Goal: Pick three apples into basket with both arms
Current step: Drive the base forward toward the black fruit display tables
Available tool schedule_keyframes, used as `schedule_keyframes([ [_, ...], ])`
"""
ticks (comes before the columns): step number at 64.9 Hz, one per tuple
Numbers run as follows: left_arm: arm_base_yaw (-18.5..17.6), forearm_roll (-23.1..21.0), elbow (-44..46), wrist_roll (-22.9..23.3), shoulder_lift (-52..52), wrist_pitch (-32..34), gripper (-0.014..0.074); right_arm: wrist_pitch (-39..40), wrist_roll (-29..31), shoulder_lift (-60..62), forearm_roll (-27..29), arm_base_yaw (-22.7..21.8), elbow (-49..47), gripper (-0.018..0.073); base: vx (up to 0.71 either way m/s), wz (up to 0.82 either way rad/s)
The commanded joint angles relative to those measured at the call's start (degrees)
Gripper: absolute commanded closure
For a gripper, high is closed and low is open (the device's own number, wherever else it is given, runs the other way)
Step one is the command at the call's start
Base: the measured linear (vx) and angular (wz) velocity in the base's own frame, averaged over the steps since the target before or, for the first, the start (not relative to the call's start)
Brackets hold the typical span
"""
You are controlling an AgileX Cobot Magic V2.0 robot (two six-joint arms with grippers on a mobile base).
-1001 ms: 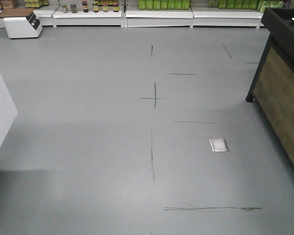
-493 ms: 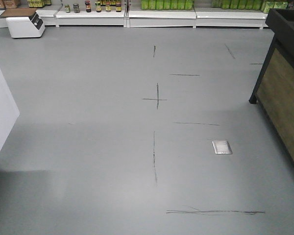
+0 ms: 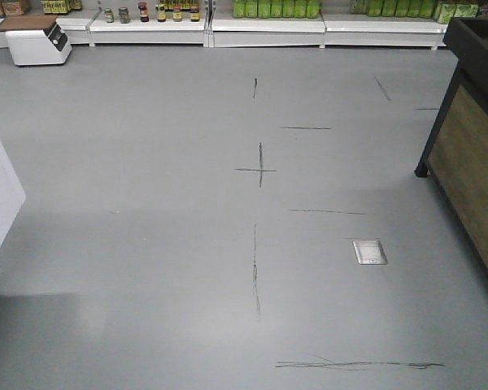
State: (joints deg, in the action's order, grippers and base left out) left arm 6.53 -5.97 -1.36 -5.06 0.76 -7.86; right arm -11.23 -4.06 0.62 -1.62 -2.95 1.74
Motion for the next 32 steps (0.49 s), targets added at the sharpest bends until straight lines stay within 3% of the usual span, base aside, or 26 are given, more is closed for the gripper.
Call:
schedule_keyframes([
  [1,-0.4,-0.6,-1.3,0.1,0.8,4.1,0.0603,4.3,0.1,0.6,-0.3,-0.4,0.6,0.0564,0.09,-0.03],
  [32,-0.4,-0.6,-1.3,0.1,0.8,4.1,0.0603,4.3,0.1,0.6,-0.3,-0.4,0.6,0.0564,0.08,0.06],
])
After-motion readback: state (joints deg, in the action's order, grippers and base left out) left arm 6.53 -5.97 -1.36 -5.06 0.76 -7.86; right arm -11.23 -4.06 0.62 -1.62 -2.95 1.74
